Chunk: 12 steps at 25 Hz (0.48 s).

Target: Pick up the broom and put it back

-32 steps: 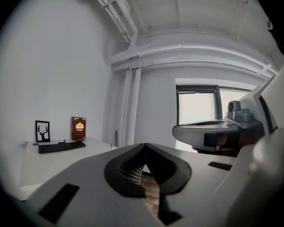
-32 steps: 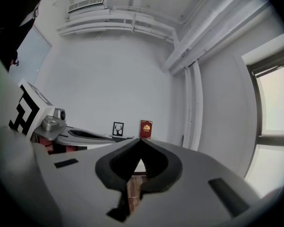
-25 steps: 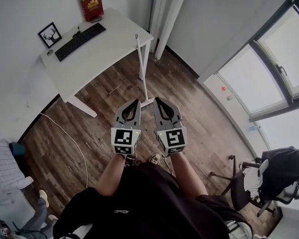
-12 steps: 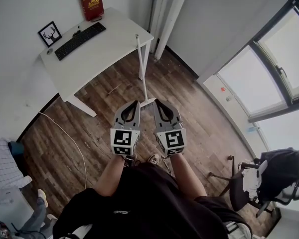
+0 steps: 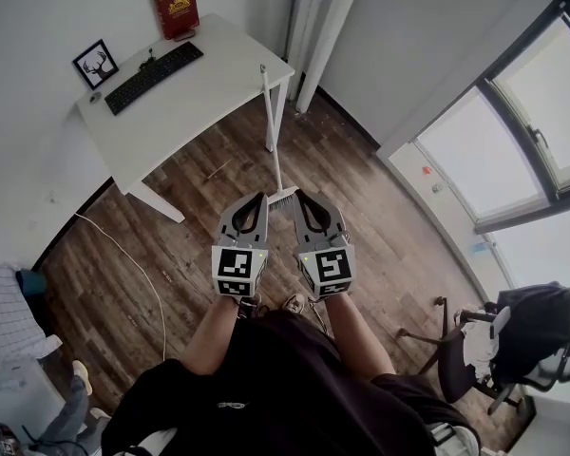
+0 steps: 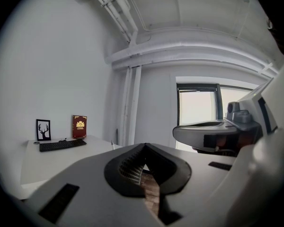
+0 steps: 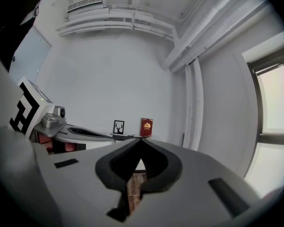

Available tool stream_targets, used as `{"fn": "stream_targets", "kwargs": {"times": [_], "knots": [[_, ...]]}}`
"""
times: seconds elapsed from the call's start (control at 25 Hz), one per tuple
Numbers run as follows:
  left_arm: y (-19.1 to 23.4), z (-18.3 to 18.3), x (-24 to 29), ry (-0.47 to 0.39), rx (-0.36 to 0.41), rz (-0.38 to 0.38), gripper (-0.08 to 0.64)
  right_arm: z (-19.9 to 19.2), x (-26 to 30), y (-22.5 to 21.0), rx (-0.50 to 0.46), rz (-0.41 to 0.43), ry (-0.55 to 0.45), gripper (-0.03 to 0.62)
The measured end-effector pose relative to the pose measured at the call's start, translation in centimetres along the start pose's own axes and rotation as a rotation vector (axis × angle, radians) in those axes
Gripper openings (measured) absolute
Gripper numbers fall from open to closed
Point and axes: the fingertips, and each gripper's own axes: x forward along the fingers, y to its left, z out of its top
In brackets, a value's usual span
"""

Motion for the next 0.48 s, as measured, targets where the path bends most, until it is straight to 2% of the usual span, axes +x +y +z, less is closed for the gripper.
{"fn": "stream_targets", "kwargs": {"times": [0.48], "knots": [[-0.61,0.35,0.17,-0.002,0.007,-0.010,0.002,-0.02,-0.27,-0.13,-0.011,0.005,-0.001,0.021]]}}
